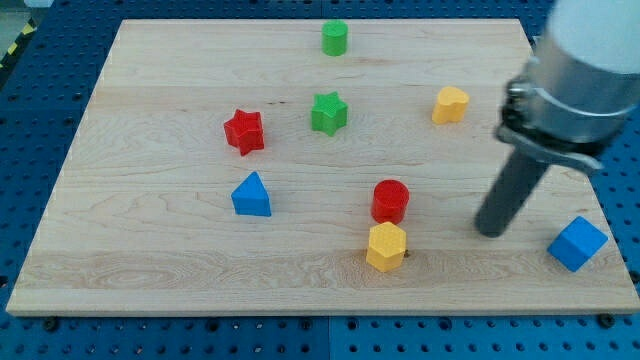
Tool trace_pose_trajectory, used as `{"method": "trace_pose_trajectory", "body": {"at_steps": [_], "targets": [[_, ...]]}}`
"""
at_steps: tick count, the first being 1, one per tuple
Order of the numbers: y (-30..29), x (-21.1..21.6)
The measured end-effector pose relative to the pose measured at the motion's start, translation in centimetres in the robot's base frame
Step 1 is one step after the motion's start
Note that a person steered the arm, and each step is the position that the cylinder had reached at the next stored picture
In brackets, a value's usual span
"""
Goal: Push the yellow hexagon into the blue cube
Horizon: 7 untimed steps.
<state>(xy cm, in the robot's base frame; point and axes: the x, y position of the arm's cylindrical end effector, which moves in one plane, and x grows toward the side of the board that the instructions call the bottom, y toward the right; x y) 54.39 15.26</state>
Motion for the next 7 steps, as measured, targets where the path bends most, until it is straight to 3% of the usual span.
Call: {"method": "trace_pose_trajectory", "body": {"at_steps": [2,3,4,5,7], "targets": [[-5.4,6.4],[-11.8,7.4],[-15.7,2.9],[-15.7,2.7],[-5.1,2.7]]}}
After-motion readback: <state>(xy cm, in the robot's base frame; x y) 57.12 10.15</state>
